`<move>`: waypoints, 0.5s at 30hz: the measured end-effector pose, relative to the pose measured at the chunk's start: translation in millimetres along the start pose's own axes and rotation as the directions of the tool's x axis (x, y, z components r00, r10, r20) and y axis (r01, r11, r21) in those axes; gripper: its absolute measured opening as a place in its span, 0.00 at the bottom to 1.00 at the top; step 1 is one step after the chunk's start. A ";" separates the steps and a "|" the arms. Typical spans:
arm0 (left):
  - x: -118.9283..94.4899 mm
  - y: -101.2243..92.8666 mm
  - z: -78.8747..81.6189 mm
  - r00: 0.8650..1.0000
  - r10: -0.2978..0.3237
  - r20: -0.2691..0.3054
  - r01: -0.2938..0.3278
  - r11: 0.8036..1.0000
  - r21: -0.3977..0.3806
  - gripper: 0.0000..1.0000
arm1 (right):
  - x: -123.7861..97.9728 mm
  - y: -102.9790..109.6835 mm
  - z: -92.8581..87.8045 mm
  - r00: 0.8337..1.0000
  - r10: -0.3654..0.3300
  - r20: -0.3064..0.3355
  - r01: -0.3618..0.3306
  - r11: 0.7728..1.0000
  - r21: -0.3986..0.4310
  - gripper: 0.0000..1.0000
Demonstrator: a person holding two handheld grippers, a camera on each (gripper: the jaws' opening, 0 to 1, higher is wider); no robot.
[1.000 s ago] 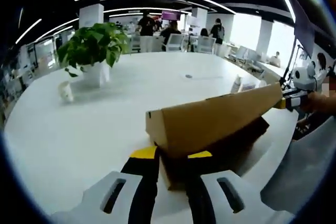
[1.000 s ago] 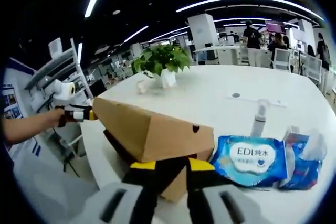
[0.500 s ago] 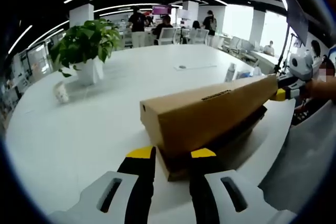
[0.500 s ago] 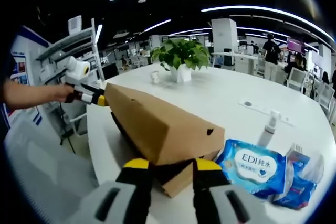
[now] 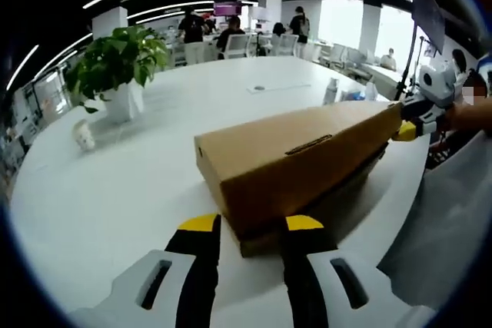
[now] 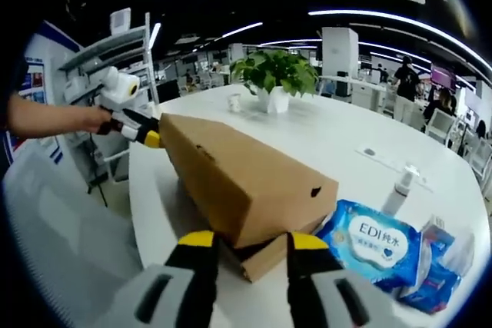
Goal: Operate the shoe box by opening the lid, removing the specified soft item, and placing it in the target area until the item is outside and the box remains undamaged.
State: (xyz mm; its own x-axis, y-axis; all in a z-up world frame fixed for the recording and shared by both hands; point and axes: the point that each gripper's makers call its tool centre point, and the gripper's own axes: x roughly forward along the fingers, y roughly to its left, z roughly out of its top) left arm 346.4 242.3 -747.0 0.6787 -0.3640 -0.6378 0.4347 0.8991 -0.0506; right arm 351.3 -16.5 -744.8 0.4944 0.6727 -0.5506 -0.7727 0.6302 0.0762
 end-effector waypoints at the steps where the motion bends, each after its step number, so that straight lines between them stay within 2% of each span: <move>1: 0.1 -0.9 -0.1 1.000 -0.002 0.002 0.002 1.000 -0.002 0.31 | 0.2 0.2 -0.9 1.000 0.000 -0.002 0.000 1.000 -0.002 0.33; 15: 6.9 -8.0 -17.1 1.000 -0.013 -0.026 0.013 1.000 0.005 0.34 | 5.9 6.5 -13.5 0.999 0.004 -0.041 -0.007 0.998 -0.059 0.34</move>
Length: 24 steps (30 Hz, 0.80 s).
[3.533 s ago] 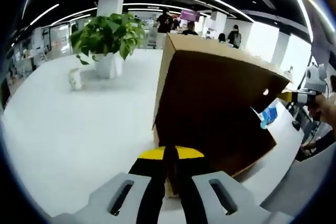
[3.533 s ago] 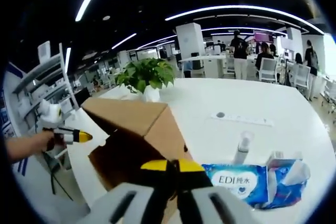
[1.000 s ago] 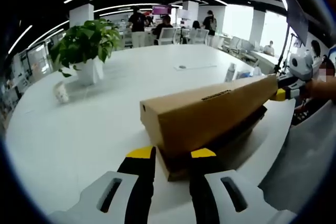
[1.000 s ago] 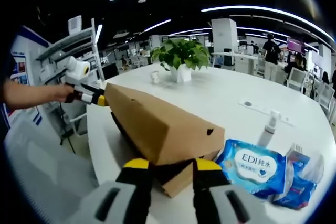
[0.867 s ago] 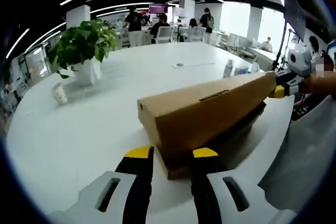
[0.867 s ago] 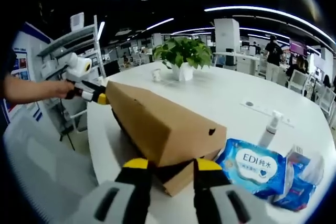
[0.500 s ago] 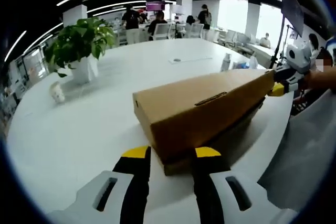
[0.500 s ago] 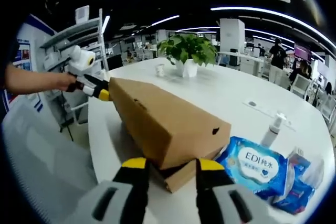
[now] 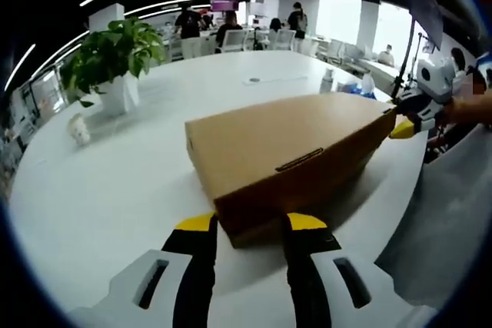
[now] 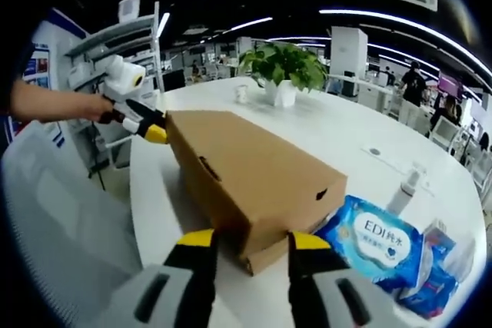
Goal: Operate the shoe box by opening the lid, removing the specified soft item, and placing it in the target area until the item is outside and the box remains undamaged.
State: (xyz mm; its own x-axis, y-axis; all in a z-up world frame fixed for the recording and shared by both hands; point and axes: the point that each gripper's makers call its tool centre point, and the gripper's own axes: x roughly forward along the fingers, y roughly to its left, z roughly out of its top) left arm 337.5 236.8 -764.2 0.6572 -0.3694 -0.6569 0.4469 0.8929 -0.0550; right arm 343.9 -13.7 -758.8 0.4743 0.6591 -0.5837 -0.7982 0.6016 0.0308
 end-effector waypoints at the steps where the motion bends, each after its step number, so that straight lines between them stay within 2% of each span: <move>1: 0.2 -0.2 -1.3 1.000 0.001 -0.002 -0.001 1.000 0.002 0.34 | 0.8 0.2 -0.9 1.000 0.001 -0.004 -0.001 1.000 -0.002 0.34; 9: 5.8 3.8 -12.0 1.000 0.005 -0.023 -0.004 1.000 0.027 0.36 | 5.0 0.4 -5.9 1.000 -0.007 -0.026 0.007 1.000 -0.002 0.35; 24: 16.4 5.5 -28.4 0.999 0.013 -0.045 -0.013 1.000 0.003 0.34 | 16.8 2.9 -18.9 0.997 -0.027 -0.071 0.026 1.000 -0.012 0.36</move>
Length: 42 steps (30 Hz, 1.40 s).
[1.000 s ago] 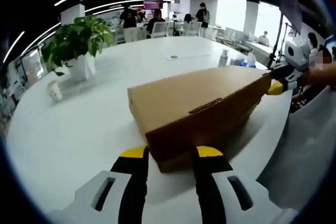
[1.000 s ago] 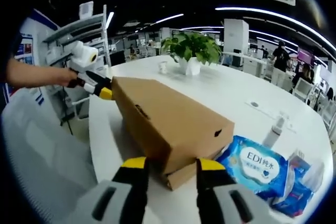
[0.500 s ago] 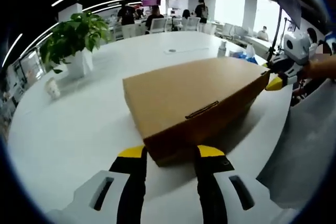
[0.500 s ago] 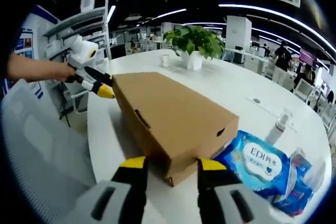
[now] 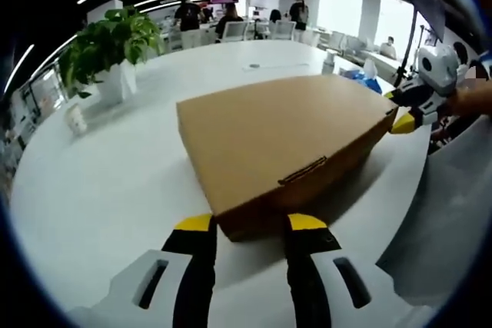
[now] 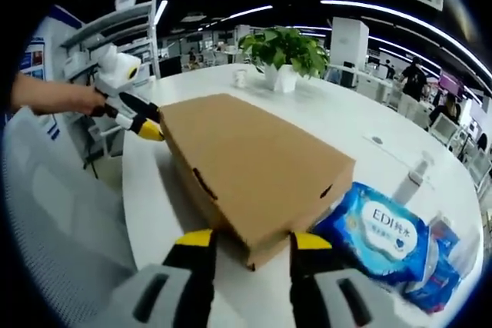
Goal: Operate the shoe box by opening the lid, removing the specified soft item, and placing it in the target area until the item is outside and the box remains undamaged.
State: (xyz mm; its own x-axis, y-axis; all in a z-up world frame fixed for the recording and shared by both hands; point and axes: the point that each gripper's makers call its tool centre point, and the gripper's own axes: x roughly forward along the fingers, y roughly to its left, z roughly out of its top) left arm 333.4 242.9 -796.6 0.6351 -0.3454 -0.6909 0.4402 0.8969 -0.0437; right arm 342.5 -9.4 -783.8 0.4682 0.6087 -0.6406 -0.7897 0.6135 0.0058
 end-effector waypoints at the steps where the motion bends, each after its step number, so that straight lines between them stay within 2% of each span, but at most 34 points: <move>1: 0.9 0.2 -0.4 1.000 0.001 0.001 -0.001 1.000 -0.003 0.34 | 0.8 0.1 -0.7 1.000 -0.002 -0.003 0.002 1.000 -0.003 0.36; 15: 8.5 -0.1 -6.2 1.000 0.005 -0.031 -0.006 1.000 -0.005 0.33 | 8.3 -1.0 -7.8 0.999 -0.021 -0.024 0.021 0.999 -0.027 0.34; 27: 12.8 2.7 -9.3 0.999 0.010 -0.047 -0.010 1.000 0.003 0.30 | 10.4 -3.0 -7.0 0.999 -0.026 -0.022 0.025 0.999 -0.037 0.34; 36: 20.4 11.3 -1.1 0.998 0.014 -0.054 -0.014 1.000 0.002 0.30 | 20.7 -11.4 1.8 0.999 -0.024 -0.025 0.023 0.999 -0.027 0.34; 42: 27.5 18.7 9.8 0.998 0.023 -0.056 -0.023 1.000 0.003 0.30 | 30.6 -19.8 10.1 0.999 -0.025 -0.027 0.025 1.000 -0.012 0.34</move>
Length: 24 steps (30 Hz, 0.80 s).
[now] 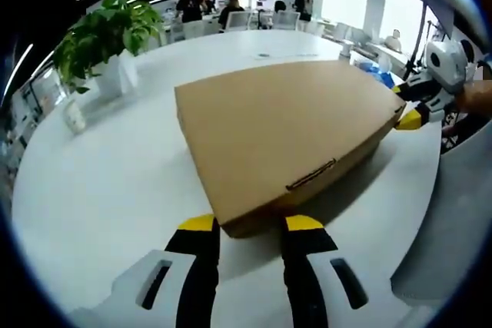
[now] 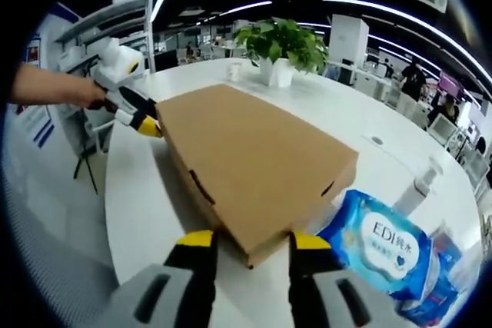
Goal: Operate the shoe box by opening the lid, removing the specified soft item, and placing it in the target area until the item is outside and the box remains undamaged.
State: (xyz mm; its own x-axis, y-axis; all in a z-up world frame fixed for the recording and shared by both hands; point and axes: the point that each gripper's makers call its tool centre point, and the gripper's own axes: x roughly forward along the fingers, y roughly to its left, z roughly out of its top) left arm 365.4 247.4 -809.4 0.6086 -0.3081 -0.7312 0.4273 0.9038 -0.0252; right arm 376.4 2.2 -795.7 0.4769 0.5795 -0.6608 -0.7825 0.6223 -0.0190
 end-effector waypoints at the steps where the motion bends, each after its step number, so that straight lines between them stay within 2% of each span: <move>1: 0.9 1.2 1.5 1.000 0.001 -0.001 -0.001 1.000 0.000 0.30 | 1.4 -1.5 1.1 1.000 0.000 0.000 0.000 1.000 0.001 0.34; 5: 9.3 10.7 11.1 1.000 0.003 -0.009 -0.003 1.000 0.000 0.30 | 7.9 -9.0 6.8 1.000 0.000 -0.001 0.000 1.000 0.004 0.34; 24: 35.2 30.9 40.4 1.000 0.000 -0.029 0.000 1.000 -0.001 0.30 | 31.8 -45.8 26.1 1.000 -0.005 -0.026 0.005 1.000 -0.002 0.34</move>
State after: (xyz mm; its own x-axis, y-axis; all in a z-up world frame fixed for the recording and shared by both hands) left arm 427.0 252.5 -808.3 0.5893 -0.2992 -0.7505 0.4266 0.9041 -0.0255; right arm 437.9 5.9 -796.3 0.4703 0.5628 -0.6797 -0.7810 0.6241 -0.0236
